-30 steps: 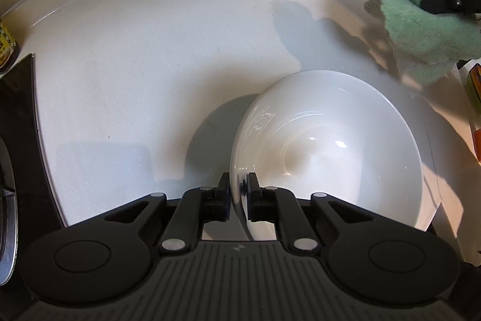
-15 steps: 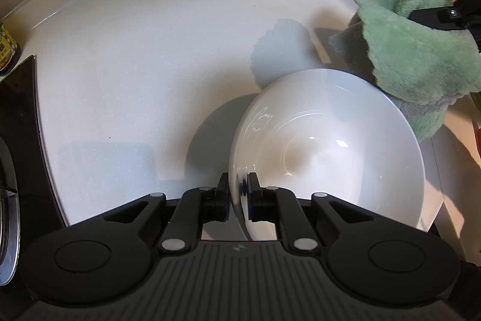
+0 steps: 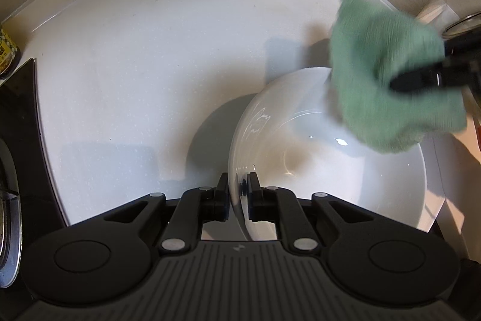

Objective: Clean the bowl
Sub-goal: 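Lower the towel back into the bowl with the right gripper, then rub the towel around the bowl's inner wall with the right gripper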

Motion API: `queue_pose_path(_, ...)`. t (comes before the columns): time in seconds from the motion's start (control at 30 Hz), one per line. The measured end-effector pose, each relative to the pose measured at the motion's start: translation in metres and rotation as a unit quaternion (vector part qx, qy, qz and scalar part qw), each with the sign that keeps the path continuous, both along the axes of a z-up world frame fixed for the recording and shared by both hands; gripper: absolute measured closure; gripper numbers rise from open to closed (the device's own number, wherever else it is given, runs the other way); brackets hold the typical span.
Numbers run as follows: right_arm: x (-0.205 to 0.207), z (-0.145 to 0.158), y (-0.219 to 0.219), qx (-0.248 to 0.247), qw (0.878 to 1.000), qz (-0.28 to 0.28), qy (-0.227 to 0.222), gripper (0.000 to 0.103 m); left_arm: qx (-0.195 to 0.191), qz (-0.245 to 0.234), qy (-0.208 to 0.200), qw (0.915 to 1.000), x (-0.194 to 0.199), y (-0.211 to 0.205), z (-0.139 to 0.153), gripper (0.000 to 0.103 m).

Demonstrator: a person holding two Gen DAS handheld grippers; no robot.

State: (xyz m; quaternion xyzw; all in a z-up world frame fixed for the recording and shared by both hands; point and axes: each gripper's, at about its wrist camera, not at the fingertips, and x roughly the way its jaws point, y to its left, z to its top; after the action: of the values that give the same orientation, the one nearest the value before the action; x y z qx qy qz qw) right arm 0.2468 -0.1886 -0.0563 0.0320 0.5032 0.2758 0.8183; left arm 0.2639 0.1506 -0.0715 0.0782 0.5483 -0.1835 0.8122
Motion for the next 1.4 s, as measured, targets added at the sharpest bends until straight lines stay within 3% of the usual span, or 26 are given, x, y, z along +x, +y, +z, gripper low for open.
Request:
queue_pose_path(0.07,-0.002,-0.003,0.009,-0.034,0.999,0.011,-0.014,0.083,0.000,0.000,0.000,1.0000,0.000,0.000,0.000,0.093)
queue_pose_path(0.13,-0.002,-0.007,0.016,-0.058,0.998,0.018,-0.020,0.075,0.000,0.000,-0.001,1.0000,0.000,0.000,-0.001,0.093)
queue_pose_path(0.27,0.000,-0.018,0.029,-0.068,0.996,0.048,0.003,0.075,0.002,-0.002,-0.004,1.0000,-0.001,-0.002,0.000,0.093)
queue_pose_path(0.37,0.005,-0.027,0.040,-0.105,0.993,0.063,-0.002,0.075,0.003,0.000,-0.006,1.0000,-0.003,-0.004,0.000,0.092)
queue_pose_path(0.53,0.018,-0.043,0.049,-0.099,0.994,0.043,0.025,0.076,0.006,0.004,-0.009,0.9999,-0.004,-0.008,0.000,0.092)
queue_pose_path(0.63,0.008,-0.057,0.059,-0.131,0.987,0.080,0.038,0.077,0.008,0.000,-0.010,0.9999,-0.005,-0.009,-0.001,0.092)
queue_pose_path(0.77,0.019,-0.051,0.068,-0.165,0.975,0.146,0.038,0.079,0.008,-0.010,-0.007,0.9999,-0.004,-0.010,-0.001,0.092)
queue_pose_path(0.93,0.024,-0.037,0.105,-0.207,0.944,0.250,-0.061,0.079,0.026,-0.036,-0.011,0.9990,-0.005,-0.020,-0.002,0.090)
queue_pose_path(1.0,0.018,-0.038,0.122,-0.226,0.920,0.307,-0.093,0.078,0.025,-0.035,-0.007,0.9991,-0.003,-0.020,-0.003,0.090)
queue_pose_path(1.07,0.010,-0.045,0.134,-0.256,0.881,0.379,-0.119,0.077,0.021,-0.029,-0.004,0.9993,-0.002,-0.019,-0.003,0.090)
queue_pose_path(1.1,0.010,-0.047,0.133,-0.258,0.877,0.389,-0.114,0.077,0.020,-0.023,-0.004,0.9995,-0.002,-0.019,-0.003,0.090)
queue_pose_path(1.23,0.020,-0.048,0.105,-0.223,0.921,0.315,-0.048,0.082,0.017,0.000,-0.004,0.9998,-0.003,-0.021,-0.004,0.090)
queue_pose_path(1.33,0.009,-0.048,0.072,-0.193,0.955,0.225,-0.002,0.082,0.020,-0.010,-0.002,0.9998,-0.002,-0.024,-0.004,0.090)
queue_pose_path(1.4,-0.002,-0.050,0.056,-0.179,0.966,0.186,0.013,0.082,0.021,-0.017,0.000,0.9996,-0.002,-0.027,-0.004,0.090)
